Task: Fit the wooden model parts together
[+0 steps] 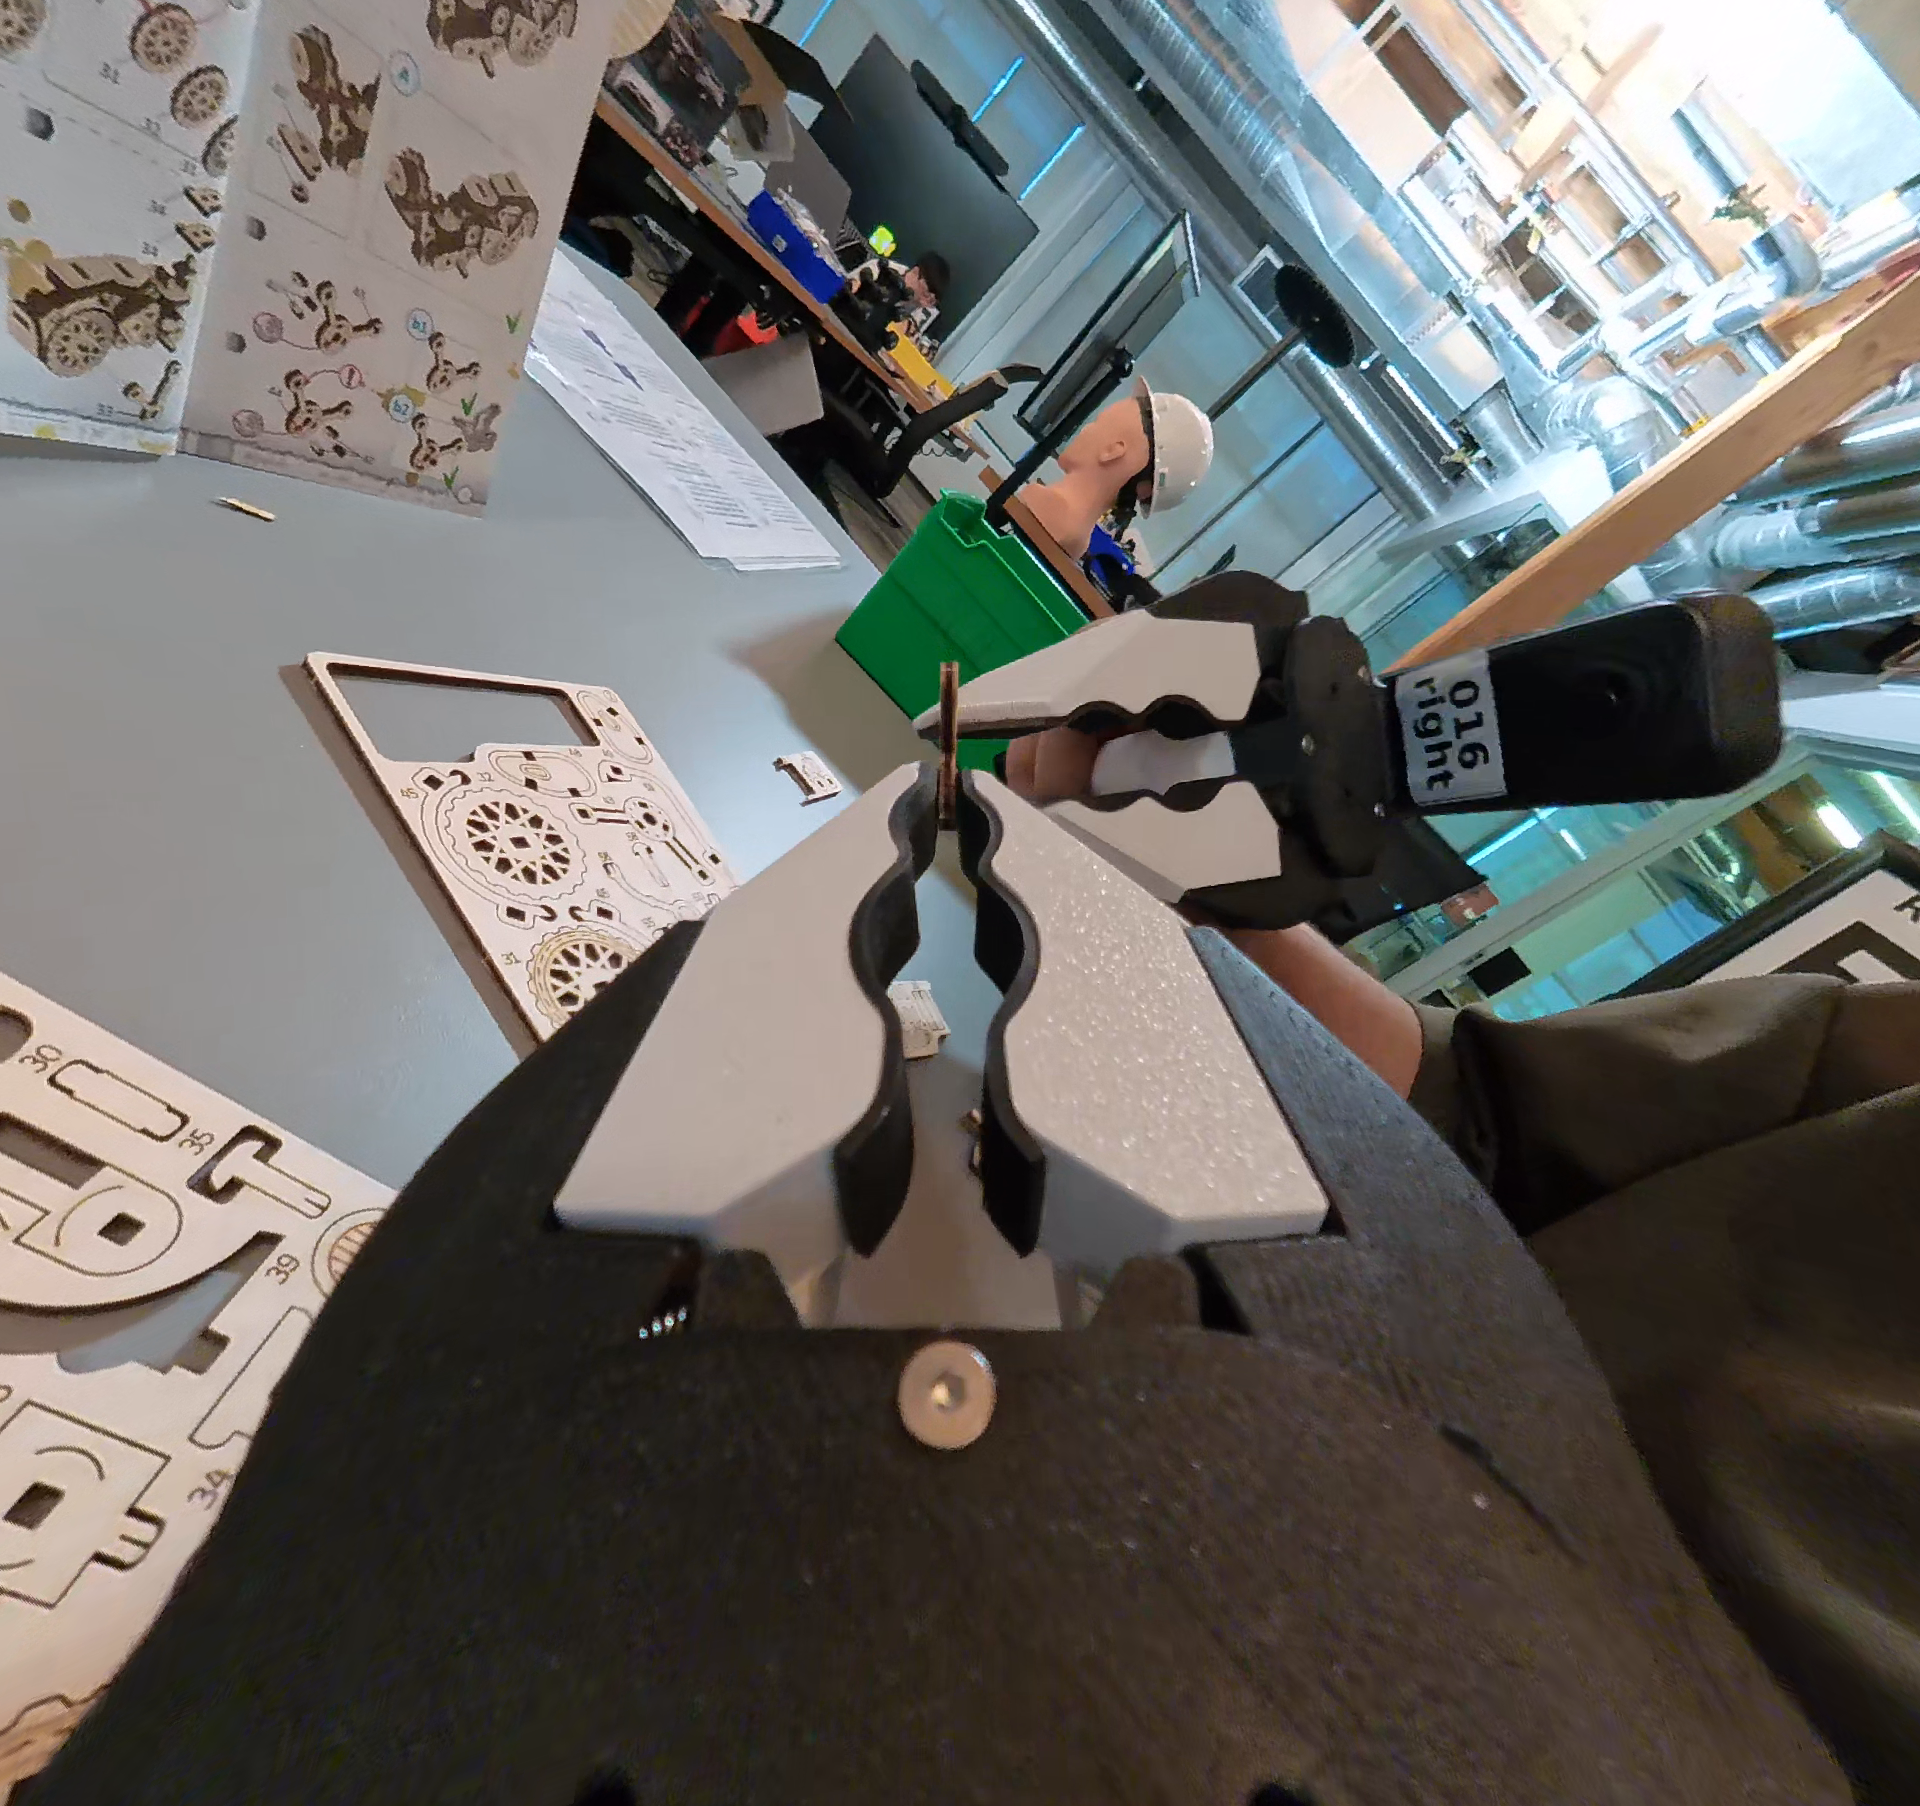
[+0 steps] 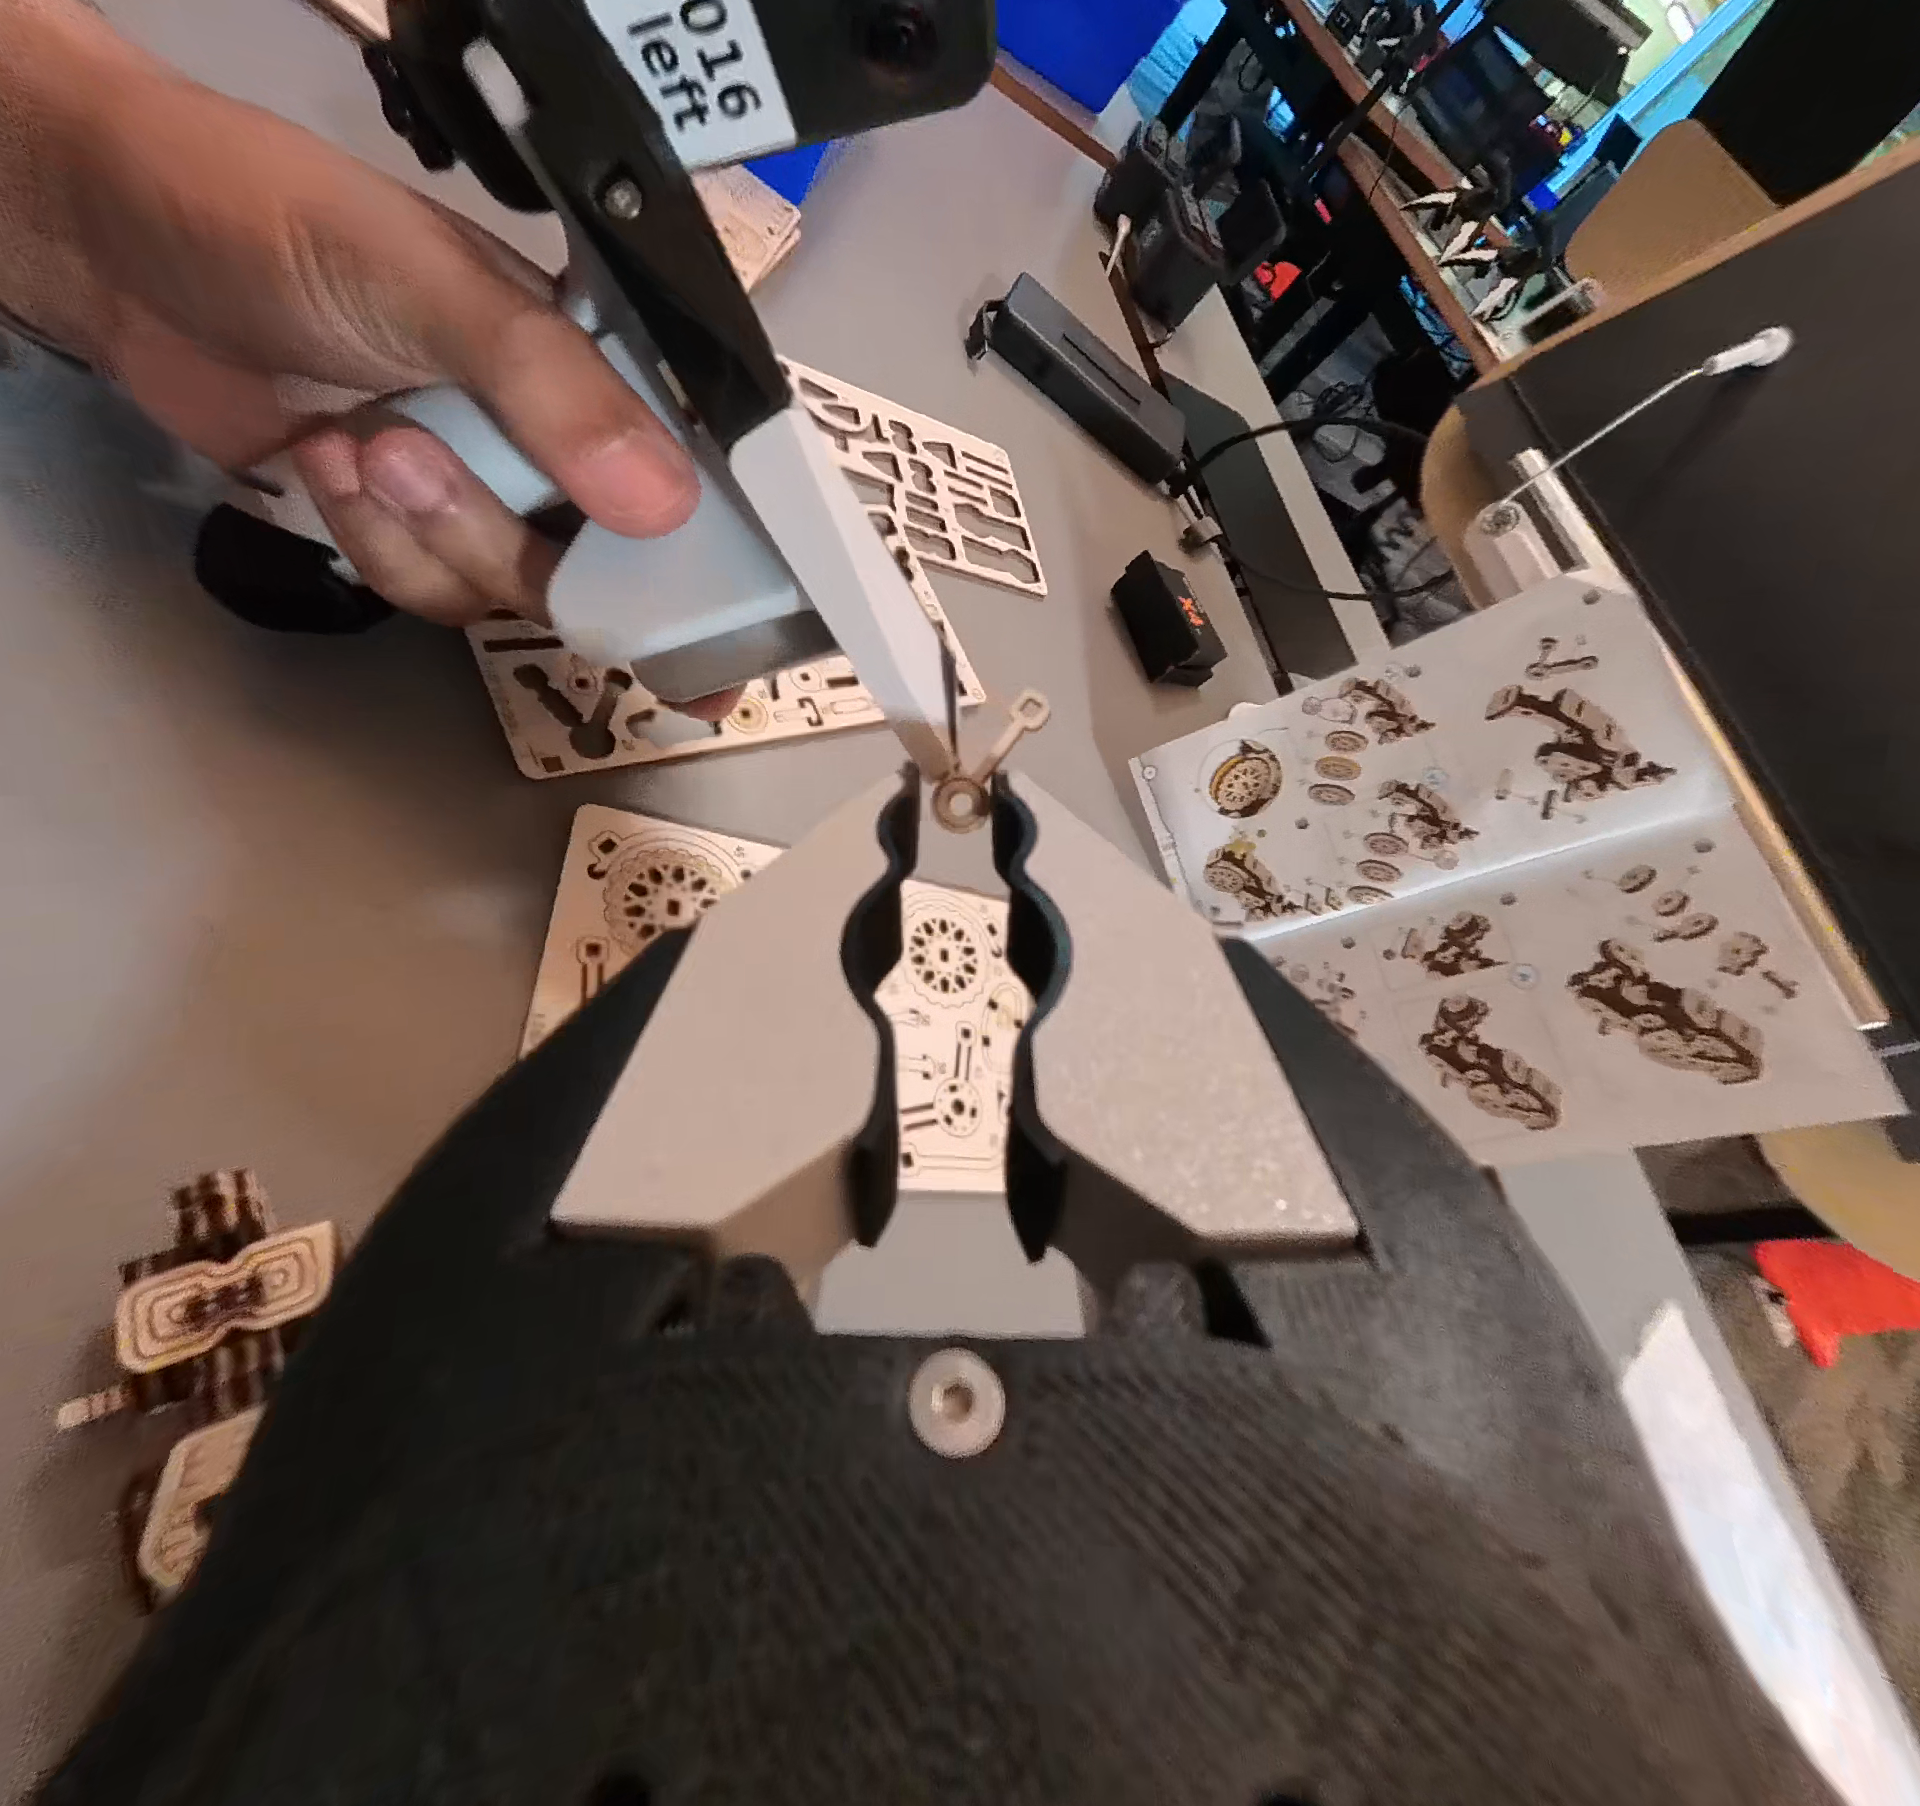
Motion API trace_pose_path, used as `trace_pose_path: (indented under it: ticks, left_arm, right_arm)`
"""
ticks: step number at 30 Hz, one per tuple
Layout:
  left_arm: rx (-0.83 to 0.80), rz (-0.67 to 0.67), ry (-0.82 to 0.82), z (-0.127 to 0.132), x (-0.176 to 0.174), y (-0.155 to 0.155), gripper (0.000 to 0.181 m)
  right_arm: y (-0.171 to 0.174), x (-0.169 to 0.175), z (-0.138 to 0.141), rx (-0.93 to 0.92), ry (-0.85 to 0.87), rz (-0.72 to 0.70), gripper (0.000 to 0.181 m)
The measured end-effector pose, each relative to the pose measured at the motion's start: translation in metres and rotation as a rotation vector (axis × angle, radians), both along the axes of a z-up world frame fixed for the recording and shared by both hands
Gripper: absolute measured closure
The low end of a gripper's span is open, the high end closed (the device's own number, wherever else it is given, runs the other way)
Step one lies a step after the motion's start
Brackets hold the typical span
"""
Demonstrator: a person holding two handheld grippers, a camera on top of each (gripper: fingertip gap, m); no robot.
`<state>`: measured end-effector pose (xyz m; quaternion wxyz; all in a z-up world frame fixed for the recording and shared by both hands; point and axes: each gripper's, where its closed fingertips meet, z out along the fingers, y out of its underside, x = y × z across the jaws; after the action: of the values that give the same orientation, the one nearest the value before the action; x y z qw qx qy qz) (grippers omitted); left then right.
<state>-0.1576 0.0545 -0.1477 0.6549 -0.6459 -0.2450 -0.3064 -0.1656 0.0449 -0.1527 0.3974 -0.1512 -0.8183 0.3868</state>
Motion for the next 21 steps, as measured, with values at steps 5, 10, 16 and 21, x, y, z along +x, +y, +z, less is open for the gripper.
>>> trace_pose_path:
  ticks: [5, 10, 16, 21]
  left_arm:
    - [0.005, 0.002, 0.017, 0.002, 0.002, 0.0, 0.181]
    - [0.043, 0.01, 0.023, 0.009, 0.004, 0.001, 0.147]
    - [-0.05, -0.156, 0.099, -0.003, 0.045, 0.015, 0.13]
    - [-0.343, -0.465, 0.397, -0.051, 0.123, 0.024, 0.115]
  right_arm:
    - [0.002, 0.001, 0.001, 0.06, -0.008, -0.033, 0.173]
    - [0.026, 0.01, 0.019, 0.003, 0.021, -0.162, 0.173]
    - [0.11, 0.085, 0.037, -0.333, 0.005, -0.474, 0.172]
    - [0.128, 0.158, 0.007, -0.465, -0.125, -0.539, 0.172]
